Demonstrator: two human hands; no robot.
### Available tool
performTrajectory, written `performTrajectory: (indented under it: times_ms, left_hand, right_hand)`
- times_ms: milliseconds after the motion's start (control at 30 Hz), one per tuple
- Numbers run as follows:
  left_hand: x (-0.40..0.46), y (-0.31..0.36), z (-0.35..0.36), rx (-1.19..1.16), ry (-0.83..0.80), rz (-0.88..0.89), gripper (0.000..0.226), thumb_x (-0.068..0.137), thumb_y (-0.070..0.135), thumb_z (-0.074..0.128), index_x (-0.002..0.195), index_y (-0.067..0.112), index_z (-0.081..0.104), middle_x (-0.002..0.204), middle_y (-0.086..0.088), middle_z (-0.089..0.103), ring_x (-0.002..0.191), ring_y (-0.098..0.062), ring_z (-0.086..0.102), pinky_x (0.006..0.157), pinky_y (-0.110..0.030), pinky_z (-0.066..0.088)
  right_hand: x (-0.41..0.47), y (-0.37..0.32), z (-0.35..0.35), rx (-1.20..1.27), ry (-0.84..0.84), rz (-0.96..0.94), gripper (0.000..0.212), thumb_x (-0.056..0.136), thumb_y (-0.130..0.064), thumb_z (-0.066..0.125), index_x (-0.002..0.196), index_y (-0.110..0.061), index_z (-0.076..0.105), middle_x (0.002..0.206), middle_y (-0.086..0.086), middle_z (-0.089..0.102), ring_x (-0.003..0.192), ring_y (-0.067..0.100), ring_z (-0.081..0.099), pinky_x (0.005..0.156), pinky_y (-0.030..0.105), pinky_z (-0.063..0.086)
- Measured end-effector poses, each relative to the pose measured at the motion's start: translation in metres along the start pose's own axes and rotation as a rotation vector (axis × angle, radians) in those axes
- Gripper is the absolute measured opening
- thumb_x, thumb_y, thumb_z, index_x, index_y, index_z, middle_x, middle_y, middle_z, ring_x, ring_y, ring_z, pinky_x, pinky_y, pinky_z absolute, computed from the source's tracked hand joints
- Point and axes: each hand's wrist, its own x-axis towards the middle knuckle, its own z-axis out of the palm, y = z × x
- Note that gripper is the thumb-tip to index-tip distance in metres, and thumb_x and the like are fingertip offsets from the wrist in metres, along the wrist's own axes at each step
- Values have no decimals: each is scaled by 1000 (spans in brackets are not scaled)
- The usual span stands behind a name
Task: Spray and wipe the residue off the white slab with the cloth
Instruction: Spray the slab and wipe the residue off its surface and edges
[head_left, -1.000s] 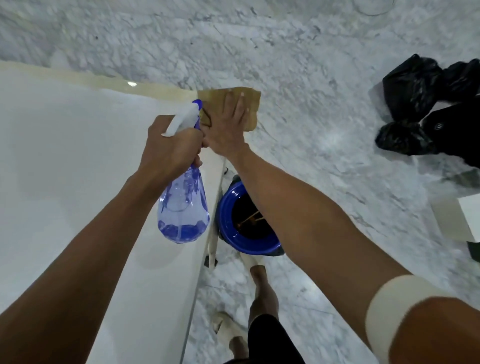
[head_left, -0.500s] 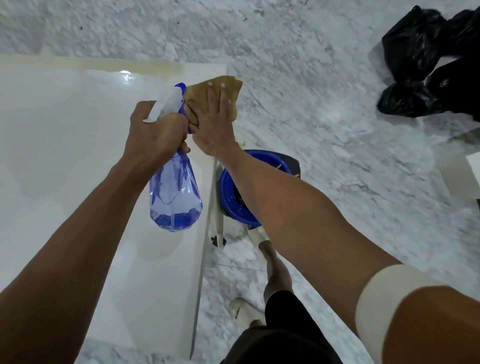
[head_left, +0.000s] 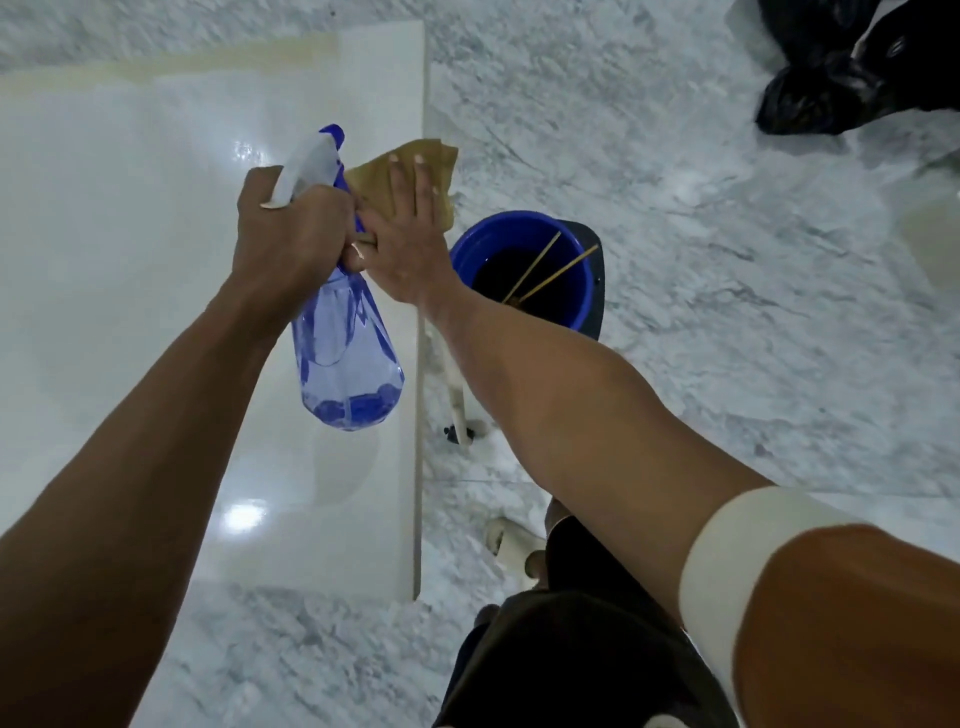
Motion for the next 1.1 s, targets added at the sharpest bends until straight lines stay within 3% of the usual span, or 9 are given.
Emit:
performTrajectory:
  times_ms: [100, 200, 367, 567, 733, 833, 900, 967, 1100]
  left_hand:
    - [-29, -21, -4, -6, 16, 73, 30, 73, 8, 53, 93, -11, 63, 89, -35, 62, 50, -20, 56, 68, -53, 62]
    - [-53, -44, -10, -11, 20, 43, 44, 63, 13, 54, 97, -14, 63, 96, -37, 65, 57, -29, 56, 69, -61, 61]
    - [-112, -83, -8, 39, 19, 55, 31, 67, 8, 52, 89, -10, 64, 85, -32, 62, 58, -29, 58, 70, -58, 61]
    - [-151, -131, -17, 40, 24, 0, 59, 62, 17, 56, 116, -8, 64, 107, -30, 68, 68, -31, 66, 64, -41, 66]
    - [-184, -150, -18, 67, 52, 1, 45, 63, 12, 55, 101, -11, 66, 93, -34, 66, 64, -36, 62, 72, -58, 64]
    - [-202, -159, -14, 60, 64, -40, 43, 63, 10, 55, 100, -7, 67, 90, -31, 66, 68, -37, 66, 72, -48, 65]
    - [-213, -165, -13, 69, 55, -9, 17, 68, 6, 54, 79, 4, 67, 72, -18, 62, 61, -30, 65, 65, -35, 61]
    - [-221, -173, -13, 76, 57, 25, 13, 71, 4, 52, 67, 13, 61, 66, -10, 59, 52, -19, 60, 58, -27, 57]
    - [-231, -193, -21, 26, 56, 6, 16, 77, 3, 50, 83, 9, 63, 77, -5, 69, 39, -8, 59, 47, -17, 55]
  right_hand:
    - [-33, -12, 8, 1, 5, 22, 52, 101, -58, 20, 151, -47, 33, 166, 15, 14, 152, 43, 0, 122, 55, 2]
    - [-62, -25, 17, -42, -2, 5, 56, 102, -58, 20, 155, -42, 24, 165, 19, 15, 152, 46, 1, 121, 57, 6]
    - [-120, -41, 26, -46, -3, -8, 56, 101, -58, 20, 155, -42, 27, 165, 22, 10, 151, 48, -1, 121, 59, 6]
    - [-190, -64, 35, -7, 29, 17, 57, 100, -59, 28, 155, -43, 27, 166, 21, 10, 151, 49, -2, 122, 59, 2]
    - [-241, -81, 49, 46, 22, 25, 58, 101, -57, 29, 156, -39, 26, 166, 18, 10, 151, 48, -4, 121, 58, 0]
    - [-266, -88, 49, 46, 7, 23, 59, 102, -56, 26, 158, -36, 21, 167, 19, 5, 151, 48, -6, 122, 59, 0]
    - [-285, -93, 48, 48, -13, 12, 59, 103, -55, 26, 158, -36, 18, 167, 20, 0, 151, 48, -8, 122, 59, -4]
    - [-305, -98, 47, 46, -25, 4, 58, 103, -55, 28, 158, -37, 18, 167, 20, -1, 151, 48, -8, 120, 58, -6]
    - [-337, -107, 50, 25, -36, -6, 59, 102, -56, 32, 157, -39, 21, 167, 19, 0, 151, 49, -6, 122, 60, 3]
